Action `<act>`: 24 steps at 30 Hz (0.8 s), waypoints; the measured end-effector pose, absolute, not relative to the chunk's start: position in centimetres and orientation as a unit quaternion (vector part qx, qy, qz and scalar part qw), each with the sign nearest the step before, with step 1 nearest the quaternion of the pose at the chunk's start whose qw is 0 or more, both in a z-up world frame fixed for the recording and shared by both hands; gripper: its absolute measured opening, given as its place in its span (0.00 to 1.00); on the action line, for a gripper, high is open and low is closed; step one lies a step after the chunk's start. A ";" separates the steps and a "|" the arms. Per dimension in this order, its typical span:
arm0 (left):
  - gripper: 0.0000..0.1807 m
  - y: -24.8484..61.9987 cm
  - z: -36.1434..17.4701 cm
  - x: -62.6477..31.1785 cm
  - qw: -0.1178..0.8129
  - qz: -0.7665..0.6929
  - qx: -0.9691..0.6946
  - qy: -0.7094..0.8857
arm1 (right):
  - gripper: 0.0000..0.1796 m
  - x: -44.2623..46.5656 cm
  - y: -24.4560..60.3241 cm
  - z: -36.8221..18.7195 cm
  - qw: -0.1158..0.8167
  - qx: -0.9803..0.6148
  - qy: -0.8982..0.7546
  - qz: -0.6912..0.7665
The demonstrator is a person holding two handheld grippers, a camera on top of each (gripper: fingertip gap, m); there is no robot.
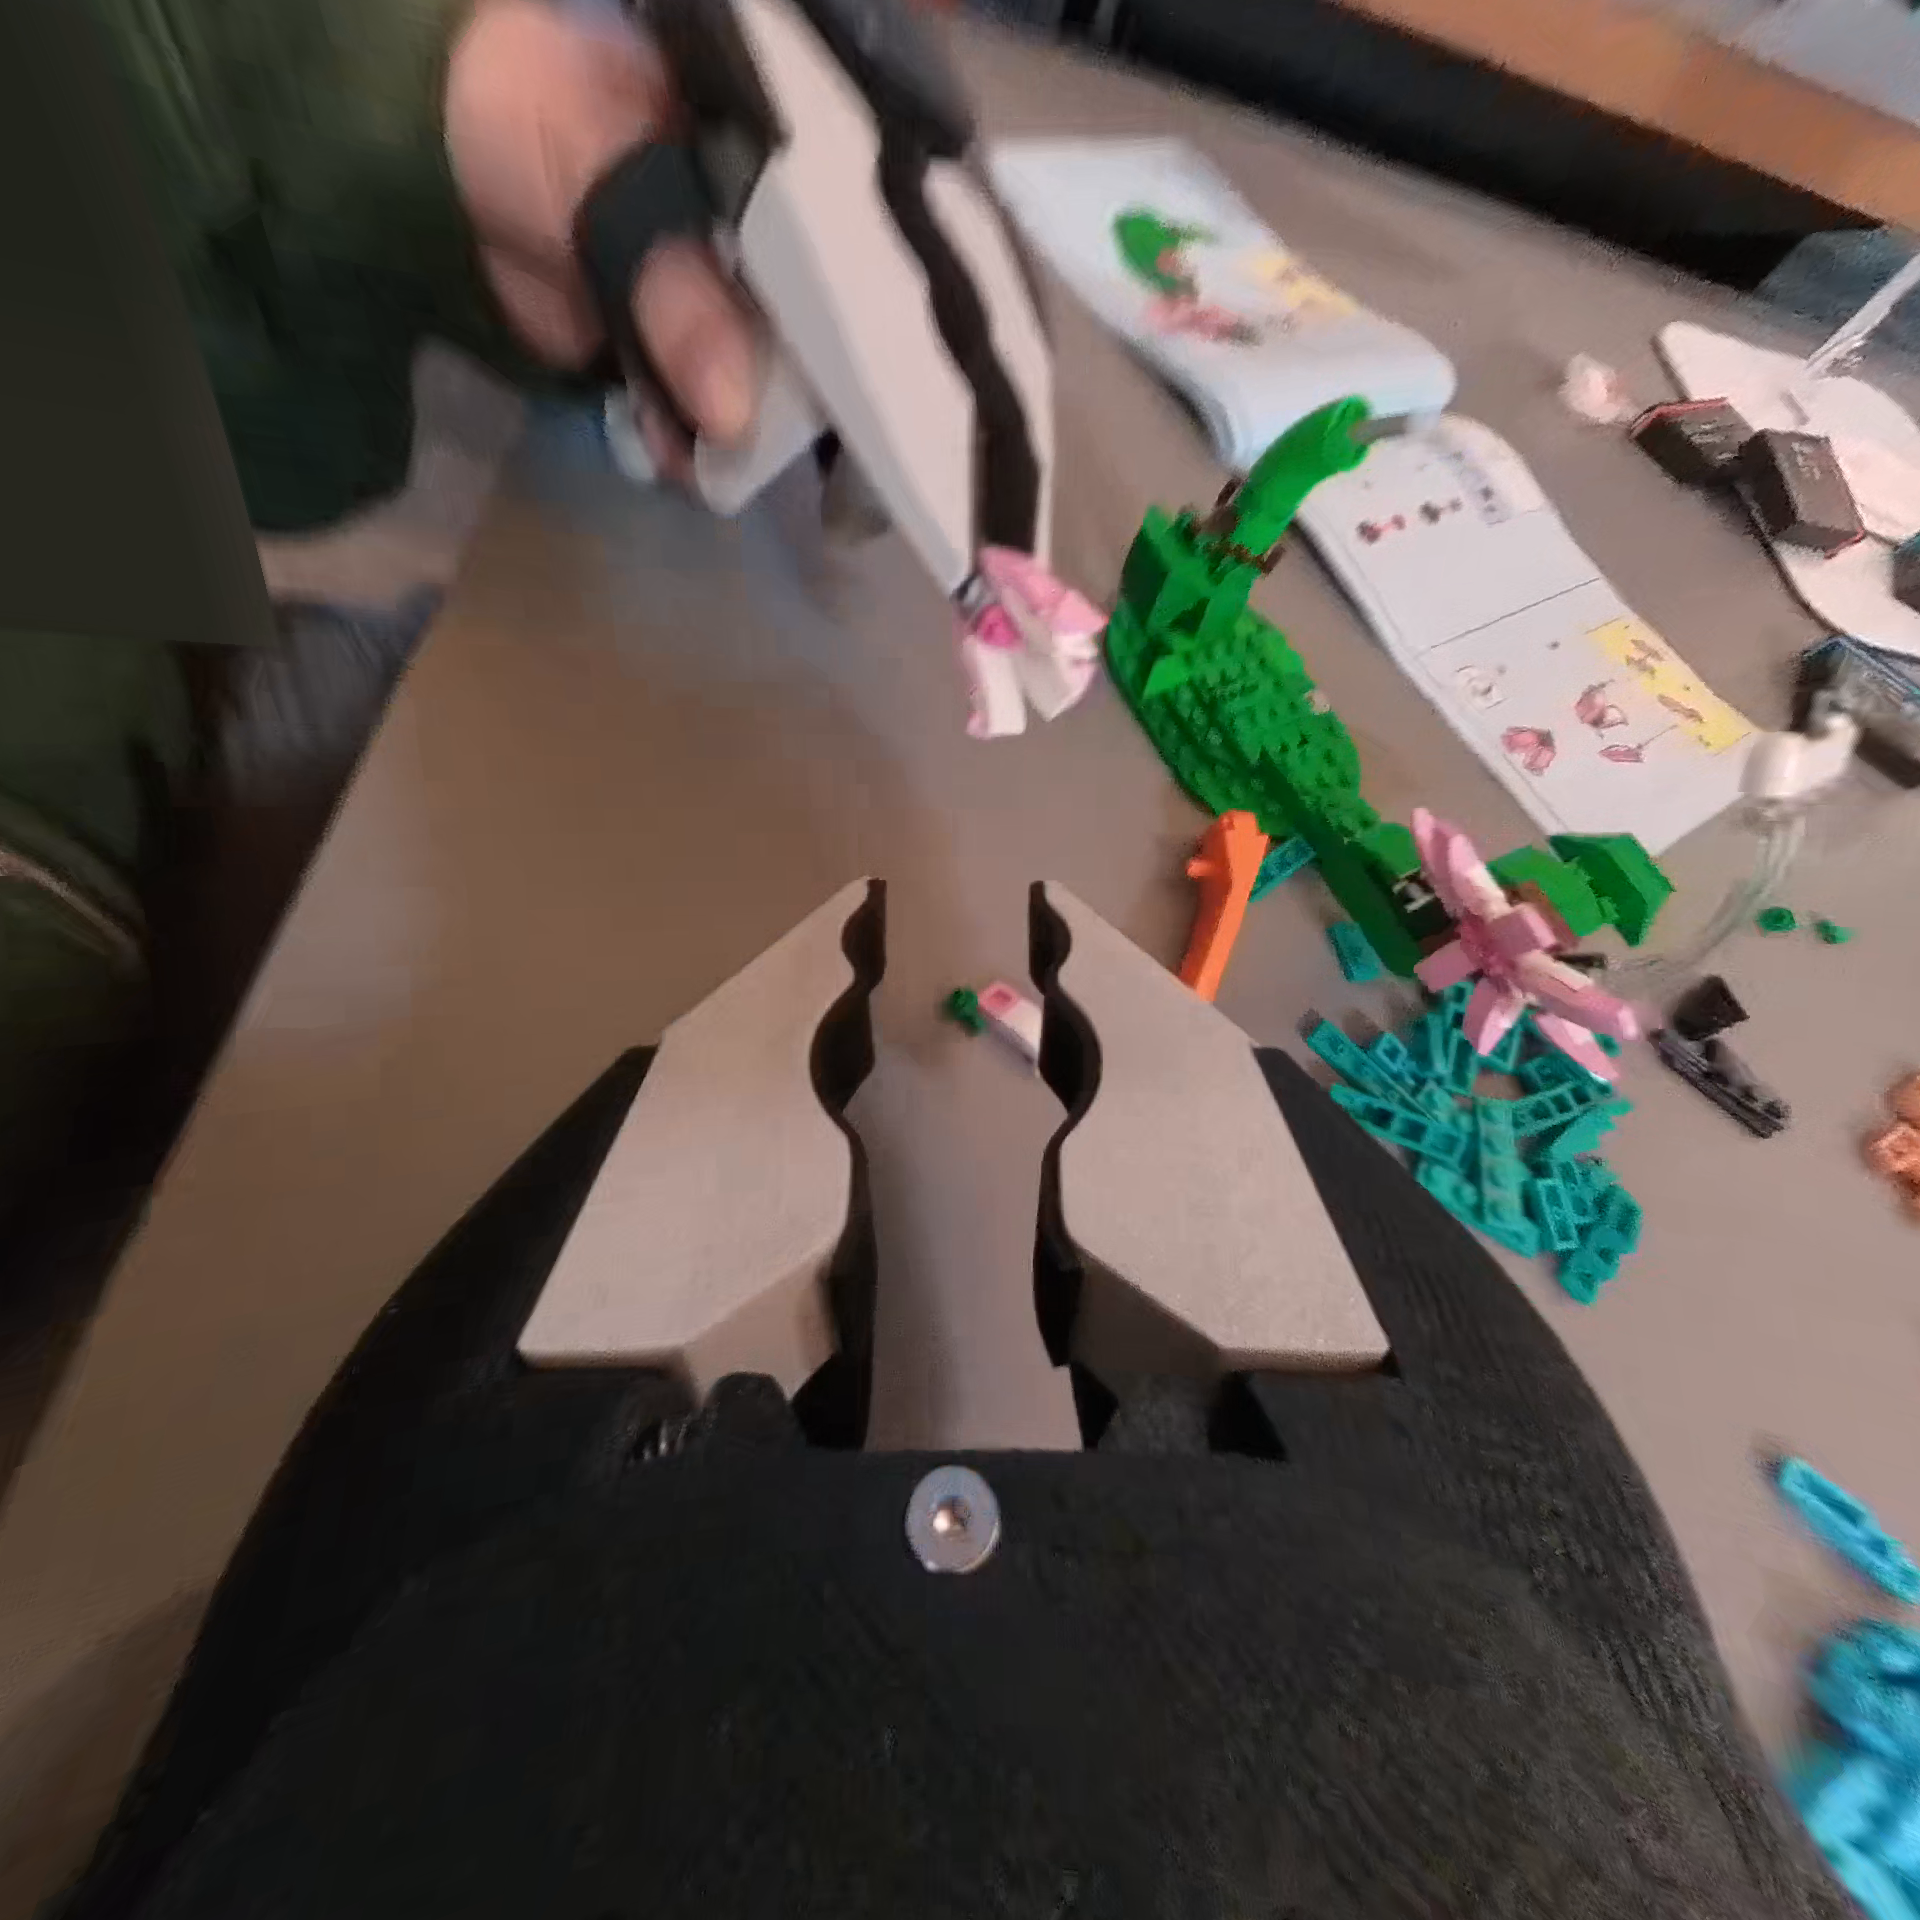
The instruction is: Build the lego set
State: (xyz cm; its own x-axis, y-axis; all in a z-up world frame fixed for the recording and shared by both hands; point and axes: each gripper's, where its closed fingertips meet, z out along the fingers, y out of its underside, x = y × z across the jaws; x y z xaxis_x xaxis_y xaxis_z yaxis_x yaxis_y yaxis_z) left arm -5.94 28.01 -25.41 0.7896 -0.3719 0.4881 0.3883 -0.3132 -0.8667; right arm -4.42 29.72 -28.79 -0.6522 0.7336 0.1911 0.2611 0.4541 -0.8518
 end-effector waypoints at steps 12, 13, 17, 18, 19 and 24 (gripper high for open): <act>0.05 27.4 -23.5 -4.3 0.592 -0.401 -0.698 0.017 | 0.10 -4.5 28.0 -24.0 0.178 -0.361 -0.678 0.616; 0.05 27.4 -23.4 -4.2 0.593 -0.404 -0.696 0.018 | 0.10 -4.5 27.9 -24.1 0.173 -0.361 -0.679 0.616; 0.05 27.4 -23.2 -3.9 0.594 -0.411 -0.691 0.022 | 0.08 -4.3 27.5 -23.9 0.151 -0.362 -0.669 0.632; 0.05 27.4 -23.2 -3.9 0.596 -0.410 -0.690 0.022 | 0.08 -4.2 27.5 -23.8 0.142 -0.365 -0.663 0.638; 0.05 27.4 -23.1 -3.9 0.600 -0.405 -0.689 0.026 | 0.08 -4.3 27.5 -23.7 0.133 -0.370 -0.656 0.644; 0.10 27.4 -22.3 -3.9 0.648 -0.297 -0.696 0.087 | 0.07 -4.5 27.7 -23.0 0.072 -0.403 -0.602 0.686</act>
